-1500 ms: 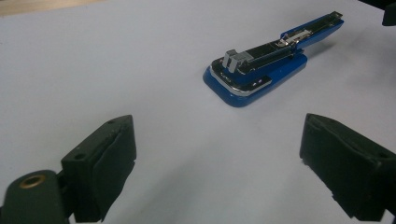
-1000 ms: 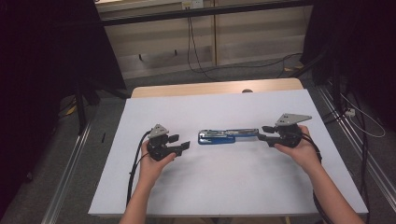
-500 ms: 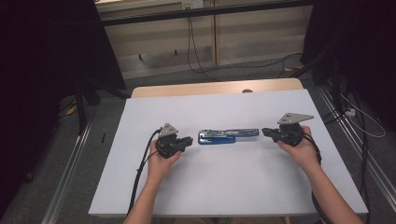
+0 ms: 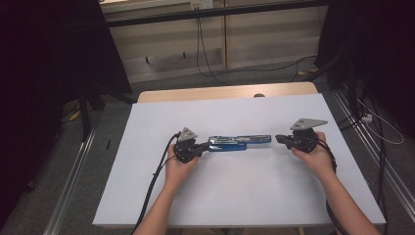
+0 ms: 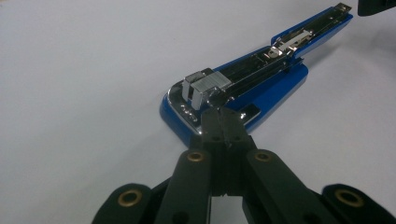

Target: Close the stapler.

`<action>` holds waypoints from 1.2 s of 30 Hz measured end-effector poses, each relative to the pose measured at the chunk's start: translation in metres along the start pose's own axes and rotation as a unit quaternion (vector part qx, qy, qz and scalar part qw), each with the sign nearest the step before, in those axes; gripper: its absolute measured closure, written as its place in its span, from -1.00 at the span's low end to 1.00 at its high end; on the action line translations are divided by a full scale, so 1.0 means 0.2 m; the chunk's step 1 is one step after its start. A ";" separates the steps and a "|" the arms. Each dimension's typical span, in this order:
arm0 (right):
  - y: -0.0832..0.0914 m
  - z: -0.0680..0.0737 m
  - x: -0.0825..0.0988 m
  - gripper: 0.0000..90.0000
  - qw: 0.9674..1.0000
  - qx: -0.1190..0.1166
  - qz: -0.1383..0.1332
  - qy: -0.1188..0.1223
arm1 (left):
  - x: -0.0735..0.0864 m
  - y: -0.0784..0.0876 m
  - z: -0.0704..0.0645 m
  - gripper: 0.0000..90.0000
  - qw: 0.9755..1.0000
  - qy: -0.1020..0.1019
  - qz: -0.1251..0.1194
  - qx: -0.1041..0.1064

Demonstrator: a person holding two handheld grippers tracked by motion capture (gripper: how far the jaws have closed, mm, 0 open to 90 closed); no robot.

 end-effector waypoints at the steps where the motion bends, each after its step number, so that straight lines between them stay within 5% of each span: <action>1: 0.00 0.00 0.00 1.00 1.000 0.000 0.001 0.001 | 0.00 0.00 0.00 1.00 1.000 -0.004 0.001 0.000; 24: -0.08 0.04 0.06 1.00 0.998 -0.012 0.056 0.016 | -0.01 -0.04 -0.01 1.00 1.000 -0.016 -0.008 -0.008; 36: -0.11 0.07 0.04 1.00 0.998 -0.023 0.052 0.019 | -0.01 -0.04 -0.01 1.00 1.000 -0.021 -0.006 -0.010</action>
Point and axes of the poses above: each handheld gripper's, and its own axes: y roughly backward along the jaws, x roughly out of its underside, z roughly to its left, the point moved 8 cm from there along -y, roughly forward along the jaws, and after that the axes turned 7 degrees about -x, right-handed, at the moved point
